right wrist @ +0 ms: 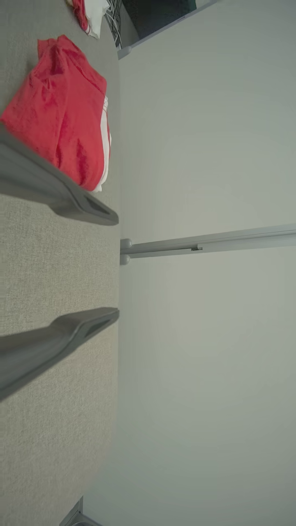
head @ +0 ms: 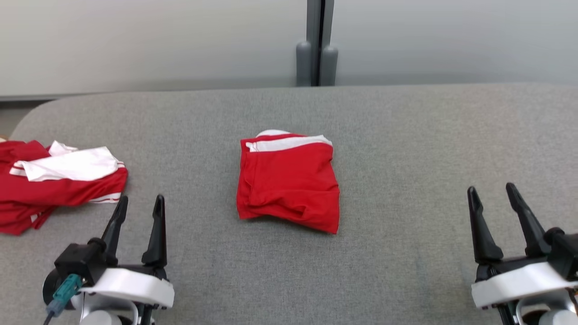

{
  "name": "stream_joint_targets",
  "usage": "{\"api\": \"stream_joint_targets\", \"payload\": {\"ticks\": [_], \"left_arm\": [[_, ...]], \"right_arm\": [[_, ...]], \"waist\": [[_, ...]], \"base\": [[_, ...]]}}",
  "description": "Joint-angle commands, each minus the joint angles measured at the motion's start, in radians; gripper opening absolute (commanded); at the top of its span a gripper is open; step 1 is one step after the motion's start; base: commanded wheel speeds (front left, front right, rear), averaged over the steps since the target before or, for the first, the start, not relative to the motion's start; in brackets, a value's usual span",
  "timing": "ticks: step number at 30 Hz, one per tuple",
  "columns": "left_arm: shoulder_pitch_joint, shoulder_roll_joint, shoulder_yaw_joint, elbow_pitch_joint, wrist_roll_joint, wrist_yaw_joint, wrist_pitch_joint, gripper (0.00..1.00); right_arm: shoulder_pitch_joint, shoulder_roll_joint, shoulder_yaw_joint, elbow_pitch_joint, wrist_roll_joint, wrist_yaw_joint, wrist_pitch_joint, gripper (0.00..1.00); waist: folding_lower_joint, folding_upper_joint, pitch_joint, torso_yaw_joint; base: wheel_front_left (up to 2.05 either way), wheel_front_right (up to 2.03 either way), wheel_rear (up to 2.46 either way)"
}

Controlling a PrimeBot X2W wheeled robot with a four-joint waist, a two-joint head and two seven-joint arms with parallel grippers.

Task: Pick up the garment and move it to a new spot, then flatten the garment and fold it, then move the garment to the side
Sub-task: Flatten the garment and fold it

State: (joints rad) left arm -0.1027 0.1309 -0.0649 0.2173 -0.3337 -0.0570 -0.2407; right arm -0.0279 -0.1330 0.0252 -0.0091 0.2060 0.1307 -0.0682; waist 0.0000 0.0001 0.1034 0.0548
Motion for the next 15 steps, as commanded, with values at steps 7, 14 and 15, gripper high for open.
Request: {"api": "stream_joint_targets", "payload": {"ticks": [7, 14, 15], "left_arm": [[0.064, 0.015, -0.011, -0.005, 0.012, 0.012, 0.020, 1.00], [0.083, 0.019, -0.021, -0.018, 0.011, 0.022, 0.034, 1.00], [0.085, 0.020, -0.022, -0.021, 0.010, 0.022, 0.036, 1.00]], "right_arm": [[0.085, 0.003, -0.017, -0.040, -0.004, 0.000, 0.041, 1.00], [0.120, 0.003, -0.027, -0.059, 0.007, 0.000, 0.059, 1.00], [0.121, 0.002, -0.028, -0.059, 0.009, 0.000, 0.059, 1.00]], "waist": [[0.0000, -0.0001, -0.086, -0.012], [0.0000, -0.0001, -0.109, -0.016], [0.0000, -0.0001, -0.108, -0.016]], "base": [[0.00, 0.00, 0.00], [0.00, 0.00, 0.00], [0.00, 0.00, 0.00]]}}
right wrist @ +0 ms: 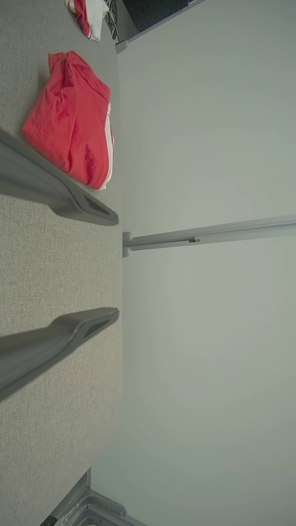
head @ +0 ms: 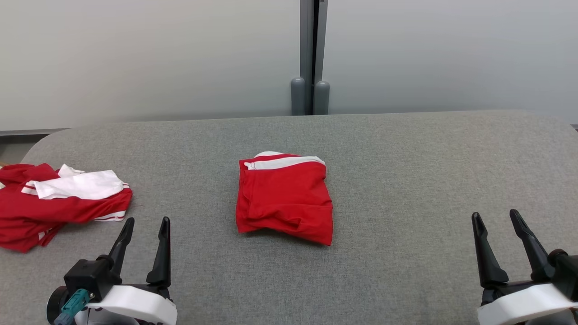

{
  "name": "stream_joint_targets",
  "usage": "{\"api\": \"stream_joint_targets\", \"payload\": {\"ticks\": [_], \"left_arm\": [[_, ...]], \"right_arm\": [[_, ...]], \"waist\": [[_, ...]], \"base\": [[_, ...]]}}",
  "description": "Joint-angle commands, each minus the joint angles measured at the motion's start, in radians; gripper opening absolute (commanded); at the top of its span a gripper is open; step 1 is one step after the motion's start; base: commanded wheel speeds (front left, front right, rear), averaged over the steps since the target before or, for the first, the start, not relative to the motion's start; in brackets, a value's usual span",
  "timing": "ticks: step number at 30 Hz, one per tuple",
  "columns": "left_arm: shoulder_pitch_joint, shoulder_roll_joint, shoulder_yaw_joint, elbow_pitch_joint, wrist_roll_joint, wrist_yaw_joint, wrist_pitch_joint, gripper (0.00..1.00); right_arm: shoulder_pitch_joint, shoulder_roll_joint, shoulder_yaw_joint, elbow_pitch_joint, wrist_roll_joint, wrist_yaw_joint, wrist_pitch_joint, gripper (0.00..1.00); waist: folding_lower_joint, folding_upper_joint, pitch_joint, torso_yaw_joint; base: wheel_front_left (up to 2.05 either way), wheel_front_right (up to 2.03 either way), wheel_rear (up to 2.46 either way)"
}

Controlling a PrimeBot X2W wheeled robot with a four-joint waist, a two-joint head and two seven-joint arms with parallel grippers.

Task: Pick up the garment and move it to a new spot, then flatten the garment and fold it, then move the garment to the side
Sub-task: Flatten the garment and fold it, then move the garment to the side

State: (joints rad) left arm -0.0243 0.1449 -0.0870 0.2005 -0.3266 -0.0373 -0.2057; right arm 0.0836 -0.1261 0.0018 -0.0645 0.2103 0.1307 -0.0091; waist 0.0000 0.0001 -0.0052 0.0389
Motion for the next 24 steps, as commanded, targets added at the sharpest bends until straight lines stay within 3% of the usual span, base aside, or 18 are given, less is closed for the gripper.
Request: {"api": "stream_joint_targets", "payload": {"ticks": [1, 15, 24], "left_arm": [[0.007, 0.008, 0.001, -0.006, 0.002, 0.004, 0.002, 1.00], [-0.021, 0.011, -0.013, -0.028, 0.002, 0.016, -0.004, 1.00], [-0.117, -0.013, -0.040, -0.051, -0.003, -0.001, -0.022, 1.00]], "right_arm": [[0.009, -0.006, -0.005, -0.004, 0.006, 0.000, 0.001, 1.00], [-0.004, -0.004, -0.017, -0.003, -0.003, 0.000, 0.007, 1.00], [-0.065, -0.011, -0.036, 0.021, -0.013, 0.000, 0.026, 1.00]], "waist": [[0.0000, -0.0001, 0.001, -0.001], [0.0000, -0.0001, 0.017, 0.015], [0.0000, -0.0001, 0.125, 0.118]], "base": [[0.00, 0.00, 0.00], [0.00, 0.00, 0.00], [0.00, 0.00, 0.00]]}}
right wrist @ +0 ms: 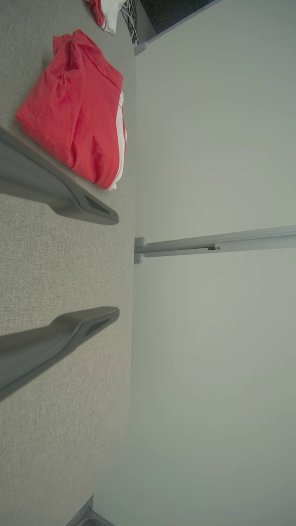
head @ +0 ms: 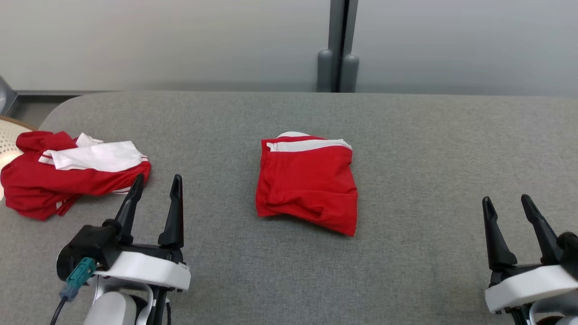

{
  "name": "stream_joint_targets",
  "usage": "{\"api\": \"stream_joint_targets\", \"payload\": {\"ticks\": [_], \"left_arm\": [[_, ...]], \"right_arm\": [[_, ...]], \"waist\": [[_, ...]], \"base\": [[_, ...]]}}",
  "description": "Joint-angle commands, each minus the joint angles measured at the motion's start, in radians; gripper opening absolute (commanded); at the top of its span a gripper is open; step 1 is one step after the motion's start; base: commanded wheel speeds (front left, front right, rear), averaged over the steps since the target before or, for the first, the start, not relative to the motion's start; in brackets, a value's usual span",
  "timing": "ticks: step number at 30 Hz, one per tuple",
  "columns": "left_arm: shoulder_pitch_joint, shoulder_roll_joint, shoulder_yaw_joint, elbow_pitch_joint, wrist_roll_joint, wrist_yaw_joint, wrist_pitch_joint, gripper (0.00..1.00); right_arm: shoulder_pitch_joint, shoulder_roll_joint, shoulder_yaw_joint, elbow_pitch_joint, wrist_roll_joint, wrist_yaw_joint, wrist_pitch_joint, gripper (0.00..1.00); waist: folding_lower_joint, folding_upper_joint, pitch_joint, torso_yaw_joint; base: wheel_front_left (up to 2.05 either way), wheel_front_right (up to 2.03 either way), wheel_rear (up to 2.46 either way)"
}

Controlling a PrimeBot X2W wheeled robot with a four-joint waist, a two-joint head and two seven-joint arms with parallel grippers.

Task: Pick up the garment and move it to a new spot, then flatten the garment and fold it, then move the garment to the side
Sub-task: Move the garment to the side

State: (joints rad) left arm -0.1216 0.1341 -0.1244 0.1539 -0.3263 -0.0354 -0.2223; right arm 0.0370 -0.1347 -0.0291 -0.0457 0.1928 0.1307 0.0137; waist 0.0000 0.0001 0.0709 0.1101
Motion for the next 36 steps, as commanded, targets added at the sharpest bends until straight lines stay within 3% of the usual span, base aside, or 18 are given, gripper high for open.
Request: {"api": "stream_joint_targets", "payload": {"ticks": [1, 12, 21, 22, 23, 25, 31, 36], "left_arm": [[-0.019, -0.002, -0.003, -0.004, -0.004, -0.003, -0.005, 1.00], [-0.154, -0.058, -0.027, 0.009, -0.029, -0.019, -0.040, 1.00], [-0.187, -0.075, -0.023, 0.009, -0.020, -0.030, -0.043, 1.00], [-0.186, -0.076, -0.022, 0.008, -0.018, -0.031, -0.043, 1.00], [-0.184, -0.076, -0.020, 0.007, -0.017, -0.031, -0.043, 1.00], [-0.181, -0.078, -0.018, 0.005, -0.015, -0.032, -0.043, 1.00], [-0.182, -0.080, -0.010, -0.005, 0.012, -0.038, -0.042, 1.00], [-0.176, -0.075, -0.008, -0.019, 0.033, -0.043, -0.042, 1.00]], "right_arm": [[-0.019, -0.003, -0.005, 0.002, 0.004, 0.000, 0.004, 1.00], [-0.243, -0.023, 0.109, 0.244, 0.023, 0.000, 0.017, 1.00], [-0.354, 0.001, 0.190, 0.472, 0.056, 0.000, 0.019, 1.00], [-0.356, 0.003, 0.195, 0.485, 0.059, 0.000, 0.018, 0.91], [-0.359, 0.004, 0.199, 0.494, 0.058, 0.000, 0.024, 0.41], [-0.365, 0.002, 0.209, 0.503, 0.057, 0.000, 0.037, 0.00], [-0.370, -0.033, 0.239, 0.448, 0.015, -0.001, 0.049, 0.00], [-0.331, -0.047, 0.249, 0.377, 0.008, -0.001, 0.055, 0.00]], "waist": [[0.0000, -0.0001, 0.049, 0.047], [0.0000, -0.0001, 0.221, 0.201], [0.0000, -0.0001, 0.259, 0.243], [0.0000, -0.0001, 0.259, 0.243], [0.0000, -0.0001, 0.259, 0.242], [0.0000, -0.0001, 0.260, 0.236], [0.0000, -0.0001, 0.255, 0.173], [0.0000, -0.0001, 0.251, 0.080]], "base": [[0.00, 0.00, 0.00], [0.00, 0.00, 0.00], [0.00, 0.00, 0.00], [0.00, 0.00, 0.00], [0.00, 0.00, 0.00], [0.00, 0.00, 0.00], [0.00, 0.00, 0.00], [0.00, 0.00, 0.00]]}}
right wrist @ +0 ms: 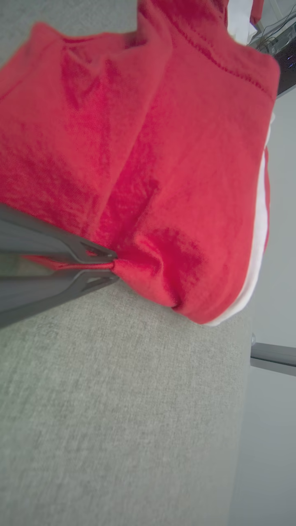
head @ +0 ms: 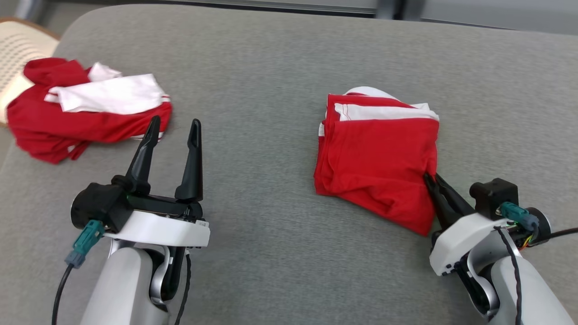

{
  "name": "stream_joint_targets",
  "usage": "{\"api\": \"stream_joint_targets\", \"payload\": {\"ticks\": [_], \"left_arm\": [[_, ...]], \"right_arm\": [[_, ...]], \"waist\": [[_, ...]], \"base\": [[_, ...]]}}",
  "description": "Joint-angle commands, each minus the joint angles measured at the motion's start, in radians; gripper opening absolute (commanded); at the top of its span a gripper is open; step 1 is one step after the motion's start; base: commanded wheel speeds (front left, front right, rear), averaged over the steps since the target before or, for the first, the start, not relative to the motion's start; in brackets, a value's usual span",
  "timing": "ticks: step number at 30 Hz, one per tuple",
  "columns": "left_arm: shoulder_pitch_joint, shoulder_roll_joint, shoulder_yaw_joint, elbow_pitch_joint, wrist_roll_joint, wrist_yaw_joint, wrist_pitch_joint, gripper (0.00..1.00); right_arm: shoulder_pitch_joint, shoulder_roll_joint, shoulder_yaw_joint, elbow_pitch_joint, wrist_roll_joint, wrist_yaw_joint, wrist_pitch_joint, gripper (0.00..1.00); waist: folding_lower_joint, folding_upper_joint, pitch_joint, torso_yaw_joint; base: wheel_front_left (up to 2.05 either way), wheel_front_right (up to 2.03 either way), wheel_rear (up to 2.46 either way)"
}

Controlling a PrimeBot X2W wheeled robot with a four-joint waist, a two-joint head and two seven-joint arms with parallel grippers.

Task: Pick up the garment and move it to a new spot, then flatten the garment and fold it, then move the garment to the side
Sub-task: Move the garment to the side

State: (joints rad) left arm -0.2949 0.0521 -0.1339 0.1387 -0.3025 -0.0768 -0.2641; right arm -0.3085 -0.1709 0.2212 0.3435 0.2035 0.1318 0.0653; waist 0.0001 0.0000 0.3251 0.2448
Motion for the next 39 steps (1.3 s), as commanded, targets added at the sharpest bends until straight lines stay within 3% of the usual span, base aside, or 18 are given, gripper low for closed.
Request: {"api": "stream_joint_targets", "payload": {"ticks": [1, 8, 14, 21, 26, 33, 39], "left_arm": [[-0.004, 0.009, 0.003, -0.008, 0.012, -0.004, 0.000, 1.00], [-0.012, 0.033, -0.014, -0.030, 0.029, -0.012, 0.006, 1.00], [-0.028, 0.050, -0.029, -0.052, 0.032, -0.018, 0.023, 1.00], [-0.056, 0.066, -0.051, -0.111, 0.040, -0.020, 0.054, 1.00], [-0.095, 0.087, -0.086, -0.170, 0.049, -0.028, 0.089, 1.00], [-0.151, 0.093, -0.138, -0.225, 0.049, -0.039, 0.113, 1.00], [-0.185, 0.103, -0.150, -0.238, 0.041, -0.044, 0.107, 1.00]], "right_arm": [[0.027, -0.018, -0.002, -0.028, -0.006, -0.002, 0.002, 0.00], [0.095, -0.041, -0.010, -0.109, 0.019, -0.002, 0.015, 0.00], [0.086, -0.044, -0.009, -0.115, 0.044, -0.002, 0.031, 0.00], [0.011, -0.133, 0.012, -0.061, 0.030, -0.002, 0.026, 0.00], [-0.072, -0.241, -0.037, 0.019, 0.030, -0.002, -0.005, 0.00], [-0.184, -0.386, -0.158, 0.151, 0.012, -0.002, -0.043, 0.00], [-0.271, -0.419, -0.256, 0.247, -0.004, -0.002, -0.066, 0.00]], "waist": [[-0.0001, 0.0000, -0.003, -0.074], [-0.0001, 0.0000, -0.001, -0.229], [-0.0001, 0.0000, 0.016, -0.307], [-0.0001, 0.0000, 0.082, -0.388], [-0.0001, 0.0000, 0.155, -0.414], [-0.0001, 0.0000, 0.245, -0.394], [-0.0001, 0.0000, 0.304, -0.376]], "base": [[0.00, 0.00, 0.00], [0.00, 0.00, 0.00], [0.00, 0.00, 0.00], [0.00, 0.00, 0.00], [0.00, 0.00, 0.00], [0.00, 0.00, 0.00], [0.00, 0.00, 0.00]]}}
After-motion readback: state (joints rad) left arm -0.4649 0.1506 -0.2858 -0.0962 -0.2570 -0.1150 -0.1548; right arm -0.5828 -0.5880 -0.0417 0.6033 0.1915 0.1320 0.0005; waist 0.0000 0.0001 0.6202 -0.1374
